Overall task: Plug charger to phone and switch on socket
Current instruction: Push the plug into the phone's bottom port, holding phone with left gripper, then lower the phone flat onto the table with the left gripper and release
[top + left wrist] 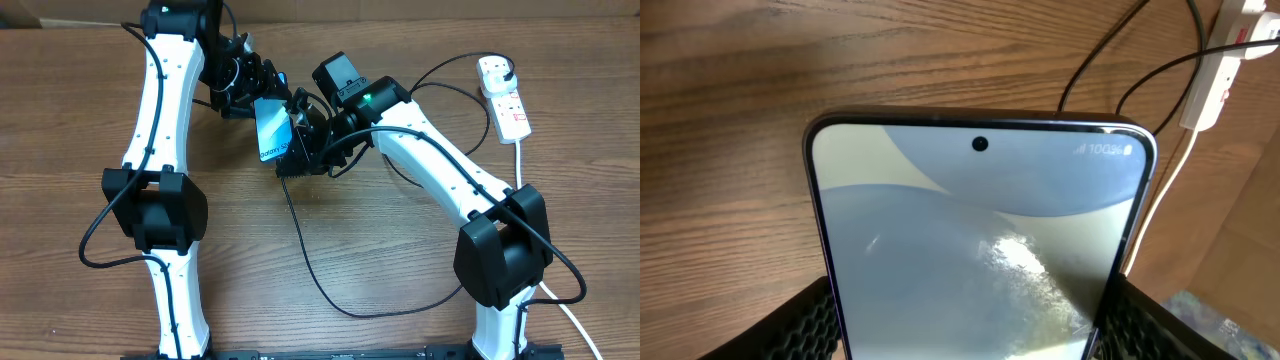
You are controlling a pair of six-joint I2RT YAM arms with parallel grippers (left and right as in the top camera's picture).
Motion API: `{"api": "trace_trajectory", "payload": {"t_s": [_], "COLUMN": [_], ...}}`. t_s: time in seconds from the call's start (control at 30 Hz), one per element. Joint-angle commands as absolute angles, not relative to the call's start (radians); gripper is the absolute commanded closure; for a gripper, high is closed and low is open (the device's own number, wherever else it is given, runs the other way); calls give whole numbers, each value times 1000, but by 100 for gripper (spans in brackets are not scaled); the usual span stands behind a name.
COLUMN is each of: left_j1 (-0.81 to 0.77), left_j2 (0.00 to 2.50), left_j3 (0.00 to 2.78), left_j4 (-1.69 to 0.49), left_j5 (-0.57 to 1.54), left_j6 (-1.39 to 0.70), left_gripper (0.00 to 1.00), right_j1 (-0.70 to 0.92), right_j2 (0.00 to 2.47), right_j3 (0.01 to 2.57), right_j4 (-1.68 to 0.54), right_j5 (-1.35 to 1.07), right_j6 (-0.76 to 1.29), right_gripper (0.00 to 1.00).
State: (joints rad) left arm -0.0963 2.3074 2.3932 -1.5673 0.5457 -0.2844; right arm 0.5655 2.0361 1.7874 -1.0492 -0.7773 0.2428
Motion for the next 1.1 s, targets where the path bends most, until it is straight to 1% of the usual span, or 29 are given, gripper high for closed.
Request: {"api": "trace_trajectory", "payload": {"t_s": [0.0, 0.1, 0.17, 0.27, 0.4, 0.47, 0.57, 0.67, 0.87, 1.07], "left_j1": [-112, -111, -111, -111, -111, -111, -119, -130, -159, -180], "left_j2": [2302, 2302, 2302, 2302, 2302, 2302, 2302, 2304, 2333, 2418], "left_j3": [2396, 2396, 2396, 2396, 2396, 2396, 2391, 2391, 2390, 2390], "left_j4": [-1595, -1591, -1588, -1584, -1584, -1583, -1562, -1552, -1539, -1507], "left_j5": [592, 592, 591, 563, 504, 459, 364, 282, 160, 120], "left_j6": [-276, -276, -276, -277, -277, -277, -277, -277, -292, -296], "left_gripper": [96, 96, 96, 96, 96, 96, 96, 95, 96, 96], "right_j1": [554, 553, 548, 530, 492, 462, 400, 345, 239, 189], "right_j2": [2039, 2039, 2039, 2037, 2023, 2010, 1988, 1980, 1980, 1980], "right_j3": [1795, 1795, 1795, 1796, 1827, 1865, 1948, 1997, 2011, 2011], "right_j4": [-1034, -1050, -1057, -1069, -1124, -1171, -1259, -1305, -1346, -1370], "right_j5": [-728, -705, -705, -712, -726, -716, -635, -576, -536, -494], "right_j6": [254, 237, 235, 226, 163, 123, 96, 96, 96, 96], "right_gripper": [81, 72, 68, 66, 64, 60, 57, 50, 49, 48]}}
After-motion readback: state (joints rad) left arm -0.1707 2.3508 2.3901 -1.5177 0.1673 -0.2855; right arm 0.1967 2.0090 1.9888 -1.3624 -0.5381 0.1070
